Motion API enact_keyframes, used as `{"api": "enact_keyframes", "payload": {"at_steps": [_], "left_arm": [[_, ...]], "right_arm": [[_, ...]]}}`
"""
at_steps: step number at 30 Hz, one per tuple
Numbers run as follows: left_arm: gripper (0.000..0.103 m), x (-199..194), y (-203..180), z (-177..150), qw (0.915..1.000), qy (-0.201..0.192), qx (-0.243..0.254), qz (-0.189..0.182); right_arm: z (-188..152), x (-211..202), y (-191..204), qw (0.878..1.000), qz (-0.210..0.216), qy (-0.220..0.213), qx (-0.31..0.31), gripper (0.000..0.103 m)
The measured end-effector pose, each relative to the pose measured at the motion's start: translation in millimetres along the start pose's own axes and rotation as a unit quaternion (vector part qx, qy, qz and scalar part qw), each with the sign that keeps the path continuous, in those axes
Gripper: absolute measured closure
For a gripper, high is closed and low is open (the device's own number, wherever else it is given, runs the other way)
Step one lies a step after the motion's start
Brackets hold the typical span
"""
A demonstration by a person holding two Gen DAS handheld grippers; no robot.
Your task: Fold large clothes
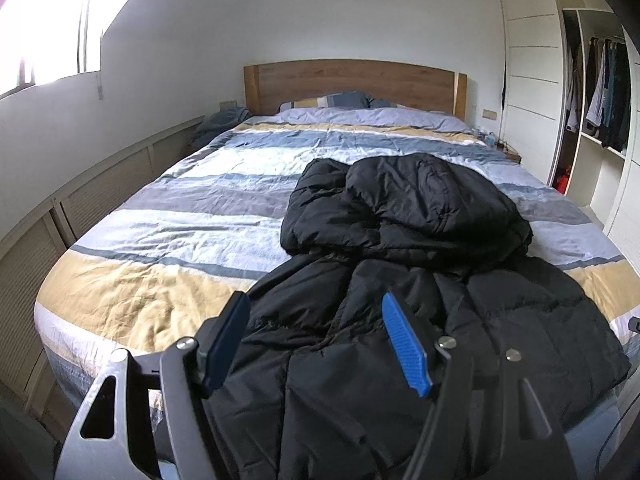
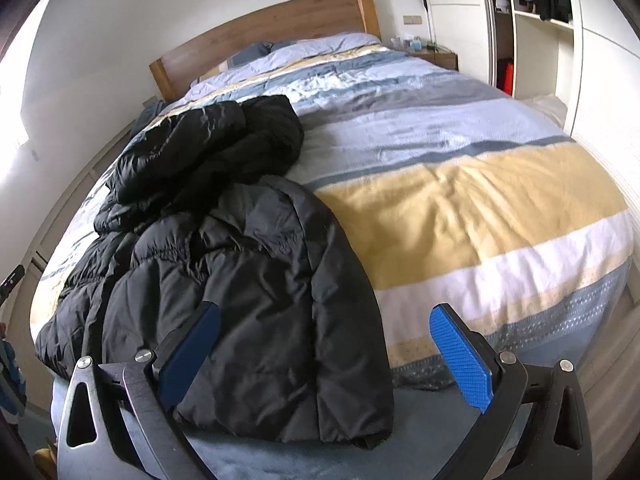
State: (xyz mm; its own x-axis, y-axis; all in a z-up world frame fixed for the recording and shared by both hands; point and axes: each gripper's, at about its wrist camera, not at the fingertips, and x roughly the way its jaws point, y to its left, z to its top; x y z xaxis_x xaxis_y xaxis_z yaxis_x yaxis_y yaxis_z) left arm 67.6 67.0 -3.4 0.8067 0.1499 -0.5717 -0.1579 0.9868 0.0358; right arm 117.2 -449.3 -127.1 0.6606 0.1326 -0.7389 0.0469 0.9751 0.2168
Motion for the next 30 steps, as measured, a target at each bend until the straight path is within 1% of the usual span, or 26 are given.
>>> {"api": "enact_keyframes", "payload": {"at_steps": [5, 13, 18, 22, 24, 27, 28, 30], "left_arm": [[0.036, 11.3, 15.4, -11.9, 0.9996, 0.023, -0.011, 0.016], [0.035, 23.0, 58.0, -32.2, 0.9963, 0.056, -0.039, 0.052], [0.035, 20.8, 101.7, -38.7, 0.9918, 0.066, -0.073, 0.081], [0.035, 14.3, 140.1, -41.9, 0.9874, 0.068, -0.105, 0.097], [0.035, 12.4, 153.0, -45.0, 0.9862, 0.073, -0.12, 0.087], [0.035, 15.3, 161.6, -52.0, 0.9858, 0.087, -0.14, 0.032], [0.035, 19.6, 164.0, -55.7, 0.9837, 0.096, -0.152, 0.002], [0.035, 30.7, 167.7, -64.4, 0.9753, 0.117, -0.18, -0.05]], "right_arm": [[-5.5, 7.0, -8.5, 1.0, 0.001, 0.013, 0.008, 0.001], [-13.8, 20.0, -18.3, 0.999, 0.002, 0.036, 0.021, 0.0], [-16.3, 24.2, -21.5, 0.999, 0.003, 0.042, 0.025, 0.0], [-18.0, 26.6, -23.2, 0.998, 0.007, 0.046, 0.028, 0.0], [-19.0, 28.0, -24.8, 0.998, 0.01, 0.049, 0.032, 0.0], [-20.6, 30.1, -25.3, 0.998, 0.015, 0.05, 0.039, 0.0], [-21.2, 31.4, -25.4, 0.998, 0.02, 0.053, 0.042, 0.0], [-22.2, 34.3, -25.4, 0.997, 0.027, 0.058, 0.044, 0.0]]}}
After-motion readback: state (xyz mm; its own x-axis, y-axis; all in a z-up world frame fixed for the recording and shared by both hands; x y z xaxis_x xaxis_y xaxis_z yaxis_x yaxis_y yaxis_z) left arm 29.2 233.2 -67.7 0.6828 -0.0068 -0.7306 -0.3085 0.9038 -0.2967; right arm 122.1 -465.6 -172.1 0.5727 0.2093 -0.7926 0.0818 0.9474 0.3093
